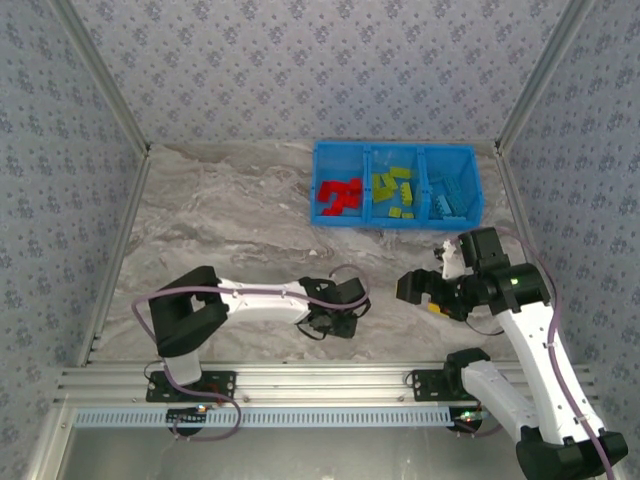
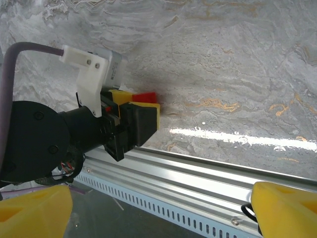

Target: Sort the legos into containers by color

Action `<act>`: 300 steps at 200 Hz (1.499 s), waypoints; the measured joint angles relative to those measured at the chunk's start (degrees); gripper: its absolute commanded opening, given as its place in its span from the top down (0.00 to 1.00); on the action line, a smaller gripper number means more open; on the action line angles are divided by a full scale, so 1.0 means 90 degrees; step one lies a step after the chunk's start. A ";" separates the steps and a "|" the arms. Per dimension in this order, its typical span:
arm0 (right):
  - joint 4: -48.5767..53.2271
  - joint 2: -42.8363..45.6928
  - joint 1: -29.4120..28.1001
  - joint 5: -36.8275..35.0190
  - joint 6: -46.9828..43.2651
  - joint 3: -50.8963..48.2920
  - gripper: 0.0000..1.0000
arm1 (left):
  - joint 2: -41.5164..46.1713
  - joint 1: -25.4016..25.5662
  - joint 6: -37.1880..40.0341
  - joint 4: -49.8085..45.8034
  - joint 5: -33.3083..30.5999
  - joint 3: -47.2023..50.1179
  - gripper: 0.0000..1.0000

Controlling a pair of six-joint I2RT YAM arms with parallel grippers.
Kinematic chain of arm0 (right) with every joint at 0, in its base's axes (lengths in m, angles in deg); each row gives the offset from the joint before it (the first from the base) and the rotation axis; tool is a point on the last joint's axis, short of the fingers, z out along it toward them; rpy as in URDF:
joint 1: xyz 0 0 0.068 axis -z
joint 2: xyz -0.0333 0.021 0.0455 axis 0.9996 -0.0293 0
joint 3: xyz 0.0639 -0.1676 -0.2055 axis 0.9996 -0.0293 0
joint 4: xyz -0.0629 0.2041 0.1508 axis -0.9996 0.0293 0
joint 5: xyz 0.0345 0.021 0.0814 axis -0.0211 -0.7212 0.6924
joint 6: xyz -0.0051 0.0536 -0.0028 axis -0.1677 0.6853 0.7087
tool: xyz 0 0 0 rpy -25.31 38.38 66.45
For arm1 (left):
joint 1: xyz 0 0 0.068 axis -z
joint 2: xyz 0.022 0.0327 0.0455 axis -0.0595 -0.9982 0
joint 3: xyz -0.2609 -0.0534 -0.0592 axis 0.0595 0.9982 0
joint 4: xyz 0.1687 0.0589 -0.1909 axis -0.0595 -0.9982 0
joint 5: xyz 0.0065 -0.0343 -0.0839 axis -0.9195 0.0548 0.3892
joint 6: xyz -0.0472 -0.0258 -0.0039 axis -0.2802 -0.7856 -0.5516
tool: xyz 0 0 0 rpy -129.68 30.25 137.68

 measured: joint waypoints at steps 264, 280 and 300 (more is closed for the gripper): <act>-0.1027 0.0668 -0.0041 -0.0877 0.0901 -0.0299 0.03 | -0.5306 -0.3536 0.4143 -0.0418 -0.1880 -1.0222 0.45; -0.1037 0.0695 -0.0044 -0.0986 0.0899 -0.0313 0.03 | -0.5265 -0.3575 0.4160 -0.0826 -0.1875 -1.0433 0.46; -0.1158 0.0687 -0.0041 -0.1270 0.0896 -0.0437 0.02 | -0.4566 -0.3521 0.4155 -0.0855 -0.1834 -0.9488 0.46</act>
